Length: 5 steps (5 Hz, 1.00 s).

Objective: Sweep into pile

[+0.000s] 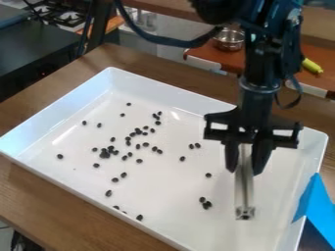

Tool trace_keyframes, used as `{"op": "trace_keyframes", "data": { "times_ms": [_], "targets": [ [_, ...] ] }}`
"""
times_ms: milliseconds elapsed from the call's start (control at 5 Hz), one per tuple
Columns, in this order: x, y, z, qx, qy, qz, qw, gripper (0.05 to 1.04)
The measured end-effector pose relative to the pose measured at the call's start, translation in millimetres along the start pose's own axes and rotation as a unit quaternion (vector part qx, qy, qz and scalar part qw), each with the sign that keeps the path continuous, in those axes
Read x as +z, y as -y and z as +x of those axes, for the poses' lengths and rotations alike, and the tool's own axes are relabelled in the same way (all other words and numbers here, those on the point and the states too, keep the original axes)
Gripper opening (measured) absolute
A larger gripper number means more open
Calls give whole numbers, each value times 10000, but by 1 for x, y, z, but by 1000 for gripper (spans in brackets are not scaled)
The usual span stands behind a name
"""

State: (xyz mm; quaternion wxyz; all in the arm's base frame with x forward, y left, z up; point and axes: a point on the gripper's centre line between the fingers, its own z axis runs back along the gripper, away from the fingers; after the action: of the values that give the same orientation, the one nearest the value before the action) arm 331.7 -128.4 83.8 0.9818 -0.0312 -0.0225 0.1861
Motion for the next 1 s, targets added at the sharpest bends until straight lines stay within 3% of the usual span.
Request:
{"op": "trace_keyframes", "data": {
  "times_ms": [200, 400, 600, 1000],
  "targets": [
    [-16, 6, 6, -197, 53, 17, 9998, 352],
    [-29, 14, 10, -483, 281, 51, 9984, 352],
    [-31, 23, 17, -526, 342, 4, 9980, 352],
    [-32, 8, 31, -549, 202, -71, 9983, 352]
  ]
}}
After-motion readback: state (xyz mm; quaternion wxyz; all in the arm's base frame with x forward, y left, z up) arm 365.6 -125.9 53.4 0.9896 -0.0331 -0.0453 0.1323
